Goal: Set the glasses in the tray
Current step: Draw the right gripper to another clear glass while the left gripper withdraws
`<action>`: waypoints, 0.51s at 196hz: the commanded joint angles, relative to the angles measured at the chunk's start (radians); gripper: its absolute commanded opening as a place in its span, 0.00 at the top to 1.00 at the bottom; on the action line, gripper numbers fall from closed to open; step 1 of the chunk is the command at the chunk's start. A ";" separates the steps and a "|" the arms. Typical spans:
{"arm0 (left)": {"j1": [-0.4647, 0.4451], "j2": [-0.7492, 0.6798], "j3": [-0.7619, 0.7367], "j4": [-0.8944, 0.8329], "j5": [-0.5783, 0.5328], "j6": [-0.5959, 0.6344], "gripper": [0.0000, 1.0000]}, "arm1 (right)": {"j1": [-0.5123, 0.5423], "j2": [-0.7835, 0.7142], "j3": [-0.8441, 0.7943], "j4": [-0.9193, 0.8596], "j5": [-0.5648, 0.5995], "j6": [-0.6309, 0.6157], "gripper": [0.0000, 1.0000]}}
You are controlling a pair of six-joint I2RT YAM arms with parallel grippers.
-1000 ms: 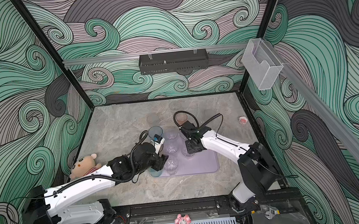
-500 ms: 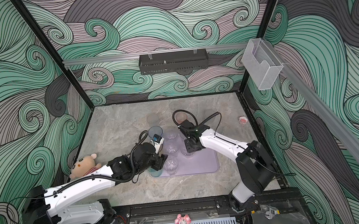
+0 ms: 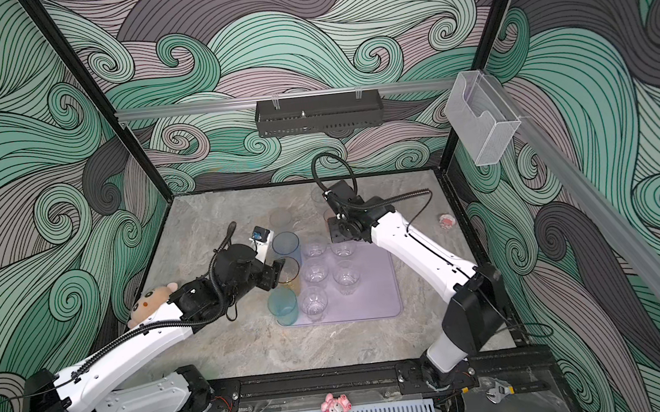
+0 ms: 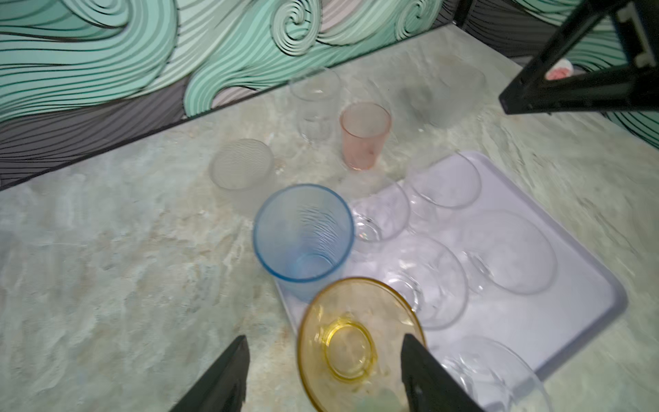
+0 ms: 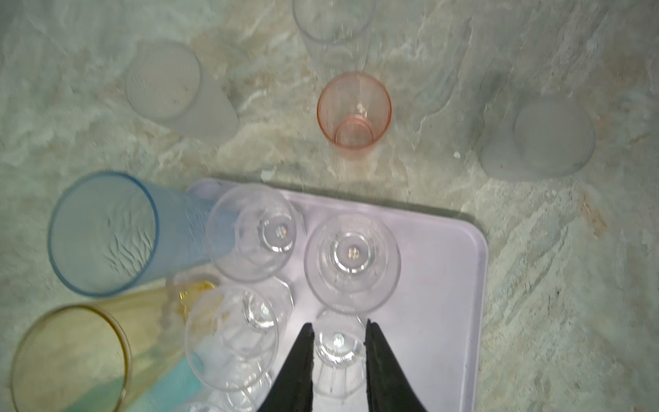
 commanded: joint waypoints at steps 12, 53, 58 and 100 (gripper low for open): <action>0.129 -0.008 0.064 0.009 0.038 -0.008 0.31 | -0.053 0.158 0.145 0.021 -0.037 0.002 0.72; 0.309 0.052 0.016 0.084 0.194 -0.192 0.33 | -0.124 0.381 0.356 0.037 -0.098 0.057 0.69; 0.319 0.060 0.012 0.094 0.204 -0.208 0.33 | -0.132 0.405 0.385 0.036 -0.101 0.063 0.68; 0.340 0.159 0.051 0.047 0.187 -0.281 0.34 | -0.180 0.618 0.610 0.032 -0.095 0.100 0.63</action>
